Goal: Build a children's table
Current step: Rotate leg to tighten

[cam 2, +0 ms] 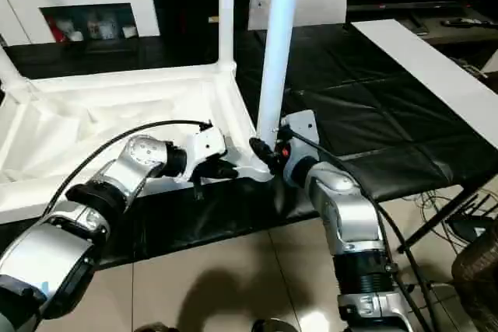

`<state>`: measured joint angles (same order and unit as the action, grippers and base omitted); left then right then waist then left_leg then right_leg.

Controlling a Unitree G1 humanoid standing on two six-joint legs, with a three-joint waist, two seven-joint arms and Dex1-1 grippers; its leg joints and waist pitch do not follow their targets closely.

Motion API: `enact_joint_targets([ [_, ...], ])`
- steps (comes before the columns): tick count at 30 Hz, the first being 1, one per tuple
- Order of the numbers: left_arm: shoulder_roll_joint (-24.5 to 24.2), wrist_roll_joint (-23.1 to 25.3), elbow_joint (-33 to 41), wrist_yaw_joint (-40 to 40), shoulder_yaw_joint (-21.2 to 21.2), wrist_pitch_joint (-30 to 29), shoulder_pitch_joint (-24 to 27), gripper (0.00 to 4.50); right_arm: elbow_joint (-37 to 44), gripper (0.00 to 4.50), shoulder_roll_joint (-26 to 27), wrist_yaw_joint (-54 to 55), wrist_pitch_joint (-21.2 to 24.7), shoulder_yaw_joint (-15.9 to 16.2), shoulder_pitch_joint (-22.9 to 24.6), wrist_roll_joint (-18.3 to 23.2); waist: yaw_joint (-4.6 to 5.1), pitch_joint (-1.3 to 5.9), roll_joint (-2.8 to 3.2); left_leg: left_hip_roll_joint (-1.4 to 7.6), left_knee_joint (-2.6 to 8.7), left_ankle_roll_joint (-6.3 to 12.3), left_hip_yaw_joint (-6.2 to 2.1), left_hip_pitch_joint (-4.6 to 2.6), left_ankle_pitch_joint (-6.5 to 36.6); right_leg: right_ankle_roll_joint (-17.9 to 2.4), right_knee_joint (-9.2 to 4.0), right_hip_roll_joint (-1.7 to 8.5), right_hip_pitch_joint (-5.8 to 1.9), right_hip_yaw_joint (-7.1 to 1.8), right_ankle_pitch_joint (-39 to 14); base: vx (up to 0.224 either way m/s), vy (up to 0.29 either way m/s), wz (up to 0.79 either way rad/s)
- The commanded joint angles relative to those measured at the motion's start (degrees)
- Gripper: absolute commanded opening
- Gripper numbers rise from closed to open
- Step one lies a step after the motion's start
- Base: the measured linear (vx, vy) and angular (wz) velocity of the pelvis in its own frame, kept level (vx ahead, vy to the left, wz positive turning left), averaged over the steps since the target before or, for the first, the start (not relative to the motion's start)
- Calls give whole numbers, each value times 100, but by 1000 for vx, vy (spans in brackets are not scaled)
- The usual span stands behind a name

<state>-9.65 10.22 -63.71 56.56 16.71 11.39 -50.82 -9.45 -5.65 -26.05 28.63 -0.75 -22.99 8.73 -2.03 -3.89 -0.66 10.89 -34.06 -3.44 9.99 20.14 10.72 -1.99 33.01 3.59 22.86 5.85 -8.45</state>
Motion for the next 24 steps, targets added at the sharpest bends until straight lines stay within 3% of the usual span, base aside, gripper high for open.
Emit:
enact_joint_targets([
  [1,230,32,138,-107,73,448,-271,0,112,285,240,-14,125,281,133,59,-43,446,13,197,379,323,-86,-24,983,-784,-469,505,-327,-317,-1999,0,0,0],
  [5,203,-50,88,-82,10,578,-263,0,274,309,67,144,-178,347,303,-207,-67,443,13,212,386,320,-74,-29,921,-911,-428,508,-337,-338,-1688,0,0,0],
  [10,227,-309,123,129,-219,580,-195,0,766,356,-181,130,-236,85,825,-81,-140,431,-5,217,398,337,-66,-37,955,-913,-432,517,-345,-347,-1693,0,0,0],
  [11,237,-362,129,164,-270,561,-182,28,860,388,-213,114,-282,60,926,-75,-147,429,-8,213,396,343,-66,-28,949,-896,-433,523,-353,-349,-1712,0,0,0],
  [12,240,-378,128,176,-289,557,-179,28,891,388,-223,110,-297,51,959,-75,-153,428,-10,211,398,352,-68,-24,924,-881,-434,523,-354,-348,-1732,0,0,0],
  [13,252,-487,173,244,-381,556,-140,55,1082,394,-211,109,-370,-57,1145,3,-149,424,-28,208,400,354,-69,-22,928,-866,-434,518,-351,-342,-1789,0,0,0],
  [14,252,-487,173,244,-381,556,-140,55,1082,394,-211,109,-370,-57,1145,3,-188,430,-9,200,384,380,-55,-33,905,-876,-445,536,-346,-352,-1805,0,0,0],
  [15,240,-612,274,318,-477,595,-73,68,1361,416,-196,36,-466,-208,1401,167,-186,418,-43,215,398,397,-57,-20,927,-889,-453,542,-349,-353,-1819,0,0,0],
  [16,226,-791,413,387,-616,599,15,80,1690,429,-226,-51,-578,-299,1681,284,-235,416,-33,250,405,415,-65,-39,986,-886,-452,545,-330,-353,-1826,0,0,0],
  [18,222,-874,471,409,-683,584,52,91,1824,436,-262,-84,-625,-300,1787,303,-247,416,-31,259,419,417,-74,-33,981,-894,-430,537,-337,-344,-1756,0,0,0],
  [22,133,-1250,930,635,-948,338,328,122,2487,450,-472,-454,-385,-180,2155,650,-211,369,-32,196,417,396,-58,-44,1230,-660,-530,528,-328,-328,-2411,0,0,0],
  [24,40,-1431,1329,650,-1086,98,577,134,2812,450,-615,-751,-303,-69,2302,850,-187,360,-29,188,423,396,-74,-11,1247,-472,-572,515,-335,-309,-2755,0,0,0],
])
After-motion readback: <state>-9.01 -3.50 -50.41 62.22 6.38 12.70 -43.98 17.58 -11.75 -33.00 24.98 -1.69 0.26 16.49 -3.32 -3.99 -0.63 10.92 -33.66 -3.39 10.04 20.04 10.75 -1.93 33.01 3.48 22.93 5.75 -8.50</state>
